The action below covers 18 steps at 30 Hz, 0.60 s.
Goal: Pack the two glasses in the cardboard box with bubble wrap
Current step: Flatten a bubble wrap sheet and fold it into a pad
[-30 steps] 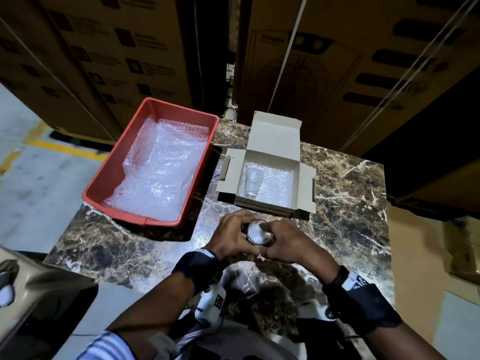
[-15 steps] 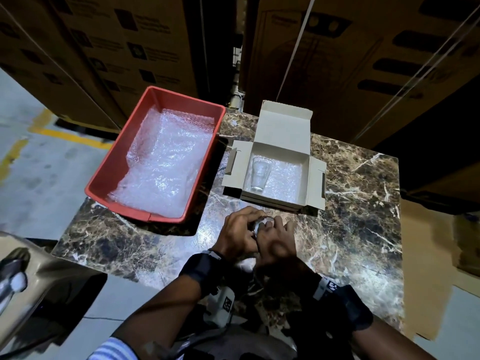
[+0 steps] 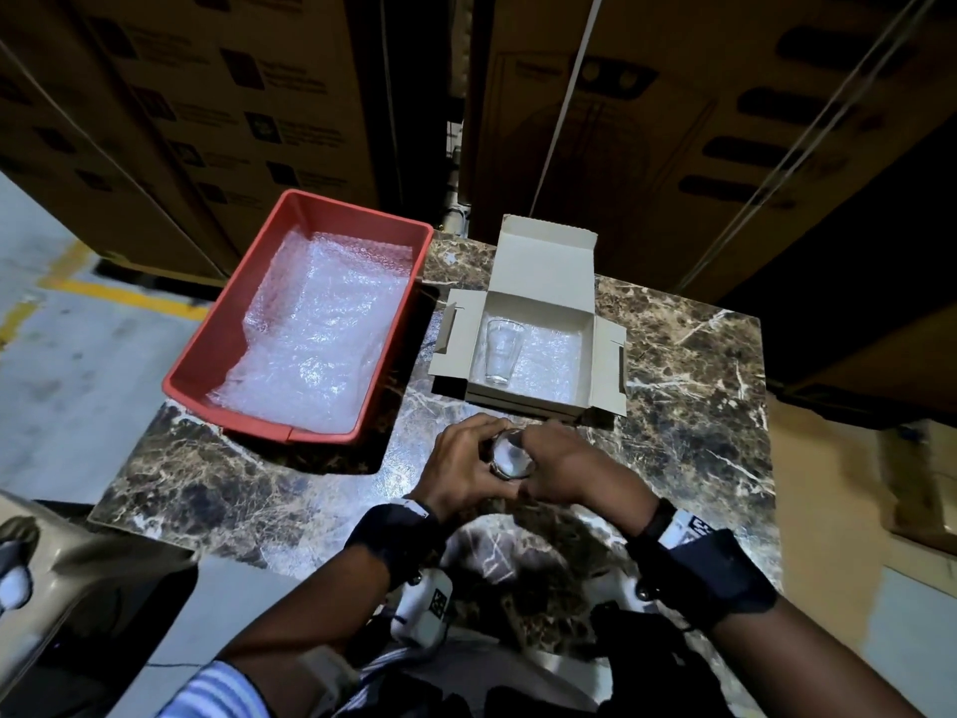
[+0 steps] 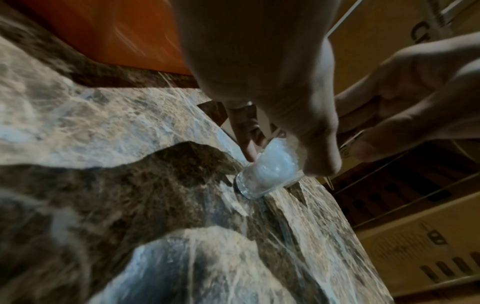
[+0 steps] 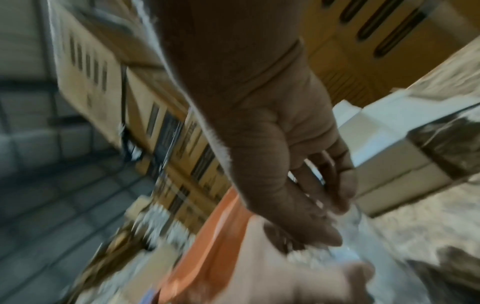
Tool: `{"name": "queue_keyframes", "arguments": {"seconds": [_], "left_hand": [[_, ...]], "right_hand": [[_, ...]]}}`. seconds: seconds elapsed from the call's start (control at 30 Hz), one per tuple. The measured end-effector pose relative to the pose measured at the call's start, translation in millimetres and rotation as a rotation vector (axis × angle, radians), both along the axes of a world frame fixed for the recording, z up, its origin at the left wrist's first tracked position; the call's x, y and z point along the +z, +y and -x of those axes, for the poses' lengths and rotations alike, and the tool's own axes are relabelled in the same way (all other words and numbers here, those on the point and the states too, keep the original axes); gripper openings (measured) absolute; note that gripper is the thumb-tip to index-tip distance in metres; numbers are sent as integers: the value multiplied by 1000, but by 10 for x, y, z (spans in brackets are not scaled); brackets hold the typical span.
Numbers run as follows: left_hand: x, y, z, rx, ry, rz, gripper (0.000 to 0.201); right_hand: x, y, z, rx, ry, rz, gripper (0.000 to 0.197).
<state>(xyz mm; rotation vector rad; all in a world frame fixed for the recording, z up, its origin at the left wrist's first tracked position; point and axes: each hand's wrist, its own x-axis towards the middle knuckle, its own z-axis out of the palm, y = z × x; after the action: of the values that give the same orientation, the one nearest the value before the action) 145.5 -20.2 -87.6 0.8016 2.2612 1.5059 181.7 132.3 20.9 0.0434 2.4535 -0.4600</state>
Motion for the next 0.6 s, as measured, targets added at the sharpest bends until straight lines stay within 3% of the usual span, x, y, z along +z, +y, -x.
{"name": "queue_keyframes", "arguments": {"seconds": [0.1, 0.23, 0.33, 0.43, 0.6], "left_hand": [[15, 4, -1, 5, 17, 97, 79], [43, -9, 27, -8, 100, 233, 98], [94, -57, 100, -34, 105, 196, 116], [214, -119, 203, -63, 85, 122, 102], [536, -248, 424, 46, 50, 86, 69]], "right_hand": [[23, 166, 3, -54, 35, 60, 57], [7, 335, 7, -126, 74, 169, 51], [27, 353, 56, -162, 129, 217, 48], [82, 327, 162, -169, 182, 224, 47], [134, 243, 487, -161, 207, 219, 45]]}}
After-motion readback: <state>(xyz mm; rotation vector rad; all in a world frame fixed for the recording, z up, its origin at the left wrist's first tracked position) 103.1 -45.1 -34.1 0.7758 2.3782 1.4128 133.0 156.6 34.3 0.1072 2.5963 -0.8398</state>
